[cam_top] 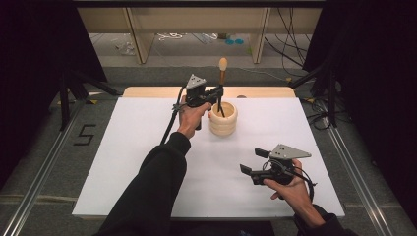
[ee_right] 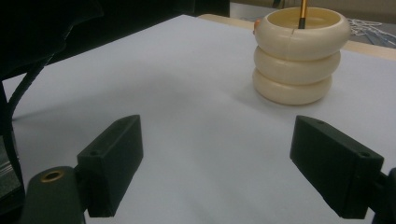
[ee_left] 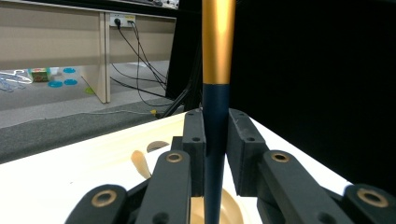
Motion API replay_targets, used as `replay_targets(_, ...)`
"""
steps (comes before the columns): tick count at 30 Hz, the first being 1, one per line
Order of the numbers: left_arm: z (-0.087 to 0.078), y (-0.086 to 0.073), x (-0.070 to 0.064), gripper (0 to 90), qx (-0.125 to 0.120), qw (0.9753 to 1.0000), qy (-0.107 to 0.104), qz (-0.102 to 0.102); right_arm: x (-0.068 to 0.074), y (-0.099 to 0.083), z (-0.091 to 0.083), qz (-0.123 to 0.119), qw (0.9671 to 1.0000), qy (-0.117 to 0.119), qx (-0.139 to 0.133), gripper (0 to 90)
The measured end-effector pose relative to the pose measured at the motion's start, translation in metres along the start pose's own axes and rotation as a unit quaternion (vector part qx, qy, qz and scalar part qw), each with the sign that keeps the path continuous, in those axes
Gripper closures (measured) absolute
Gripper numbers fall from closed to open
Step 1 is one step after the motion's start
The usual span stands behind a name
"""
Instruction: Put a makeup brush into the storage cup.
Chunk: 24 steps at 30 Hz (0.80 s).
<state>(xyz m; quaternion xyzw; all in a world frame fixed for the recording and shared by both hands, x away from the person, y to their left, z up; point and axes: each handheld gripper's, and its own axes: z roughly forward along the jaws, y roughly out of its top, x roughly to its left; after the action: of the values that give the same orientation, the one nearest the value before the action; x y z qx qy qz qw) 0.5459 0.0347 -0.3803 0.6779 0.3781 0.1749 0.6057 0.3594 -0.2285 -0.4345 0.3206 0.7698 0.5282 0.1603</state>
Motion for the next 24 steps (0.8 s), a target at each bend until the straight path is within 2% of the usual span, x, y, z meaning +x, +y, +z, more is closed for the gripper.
replay_targets(4,0.004,-0.004,0.002,78.2,-0.004,1.0,0.0,-0.008,0.0,0.0,0.0,0.001,1.0,0.001,-0.002,17.9)
replay_targets(5,0.005,-0.004,0.003,78.2,-0.005,0.9999,0.002,-0.01,0.0,0.0,-0.001,0.0,1.0,-0.001,0.006,17.9)
replay_targets(7,0.007,-0.005,0.005,78.2,-0.006,0.9999,0.003,-0.01,0.002,0.001,-0.002,0.009,0.9998,0.003,0.015,17.9)
replay_targets(10,0.008,-0.007,0.006,78.2,-0.011,0.9999,0.006,-0.003,0.001,0.001,-0.001,-0.001,0.9999,0.002,0.01,17.9)
replay_targets(13,0.01,-0.009,0.008,78.2,-0.007,0.9999,0.008,-0.001,0.001,0.0,-0.001,0.001,0.9999,0.002,0.011,17.9)
replay_targets(14,0.01,-0.01,0.008,78.2,-0.006,0.9999,0.008,-0.006,0.002,0.001,-0.002,0.005,0.9999,0.003,0.012,17.9)
replay_targets(15,0.011,-0.012,0.008,78.2,-0.005,0.9999,0.01,-0.003,0.002,0.001,-0.003,0.002,0.9998,-0.002,0.019,17.9)
replay_targets(17,0.012,-0.015,0.01,78.2,-0.003,0.9999,0.01,-0.005,0.002,0.001,-0.003,0.003,0.9998,-0.001,0.019,17.9)
replay_targets(18,0.012,-0.016,0.01,78.2,-0.003,0.9999,0.011,-0.005,0.002,0.0,0.0,0.005,1.0,0.006,0.005,17.9)
replay_targets(20,0.013,-0.019,0.011,78.2,-0.002,0.9999,0.01,-0.005,0.002,0.0,0.0,0.005,0.9999,0.008,0.006,17.9)
replay_targets(22,0.014,-0.021,0.011,78.2,-0.001,0.9999,0.009,-0.011,0.003,0.0,0.0,0.005,0.9999,0.008,0.006,17.9)
replay_targets(24,0.015,-0.023,0.012,78.1,-0.003,0.9997,0.002,-0.025,0.003,0.0,0.0,0.005,0.9999,0.008,0.007,17.9)
